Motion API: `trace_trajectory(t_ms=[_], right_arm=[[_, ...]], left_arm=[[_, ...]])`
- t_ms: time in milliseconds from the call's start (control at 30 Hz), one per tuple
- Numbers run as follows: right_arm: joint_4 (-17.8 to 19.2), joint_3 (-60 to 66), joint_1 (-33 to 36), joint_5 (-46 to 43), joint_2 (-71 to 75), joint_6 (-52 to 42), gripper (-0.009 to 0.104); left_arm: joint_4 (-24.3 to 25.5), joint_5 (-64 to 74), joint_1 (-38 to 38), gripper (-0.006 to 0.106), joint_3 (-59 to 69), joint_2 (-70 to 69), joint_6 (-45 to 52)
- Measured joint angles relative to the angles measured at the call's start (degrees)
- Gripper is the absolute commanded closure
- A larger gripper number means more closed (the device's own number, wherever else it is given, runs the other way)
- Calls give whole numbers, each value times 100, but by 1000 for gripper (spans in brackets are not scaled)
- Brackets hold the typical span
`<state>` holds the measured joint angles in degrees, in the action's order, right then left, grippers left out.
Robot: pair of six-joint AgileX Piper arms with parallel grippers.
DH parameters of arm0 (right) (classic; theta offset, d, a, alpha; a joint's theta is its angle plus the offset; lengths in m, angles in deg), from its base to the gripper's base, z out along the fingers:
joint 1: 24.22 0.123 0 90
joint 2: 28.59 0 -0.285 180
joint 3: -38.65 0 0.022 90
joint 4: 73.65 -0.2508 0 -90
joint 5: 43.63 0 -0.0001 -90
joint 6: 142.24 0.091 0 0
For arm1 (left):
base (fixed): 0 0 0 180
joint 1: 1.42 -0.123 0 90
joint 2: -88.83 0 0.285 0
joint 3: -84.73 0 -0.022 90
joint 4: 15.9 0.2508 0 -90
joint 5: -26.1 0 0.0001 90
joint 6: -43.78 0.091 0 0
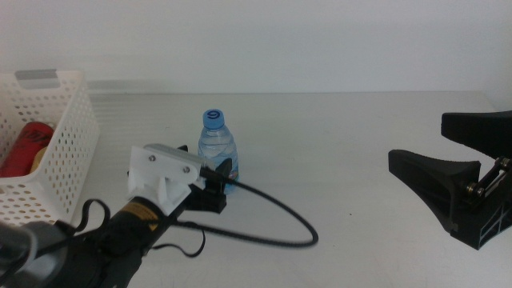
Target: Use arms to grab the bottles and put them into the dustbin to the left of the table.
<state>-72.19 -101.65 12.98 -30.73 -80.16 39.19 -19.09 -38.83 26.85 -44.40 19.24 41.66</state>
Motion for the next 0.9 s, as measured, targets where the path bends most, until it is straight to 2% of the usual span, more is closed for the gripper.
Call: trace_trajectory(t_ms=[133,400,733,833,900], right_arm=[[0,0,0,0,0,0,29],[0,0,0,0,0,0,29],[0,0,0,0,0,-10,29],[0,0,0,0,0,-10,29],[0,0,0,0,0,-10,29]], left_arm=[[55,45,-185,13,-332,256,-70],[753,293,-493,13,-1061,846,-448],[881,452,-508,14,-1819,1427,-488],[881,545,-508,17,-2020,1564,-488],[881,577,-508,25,-2086,1624,-494]])
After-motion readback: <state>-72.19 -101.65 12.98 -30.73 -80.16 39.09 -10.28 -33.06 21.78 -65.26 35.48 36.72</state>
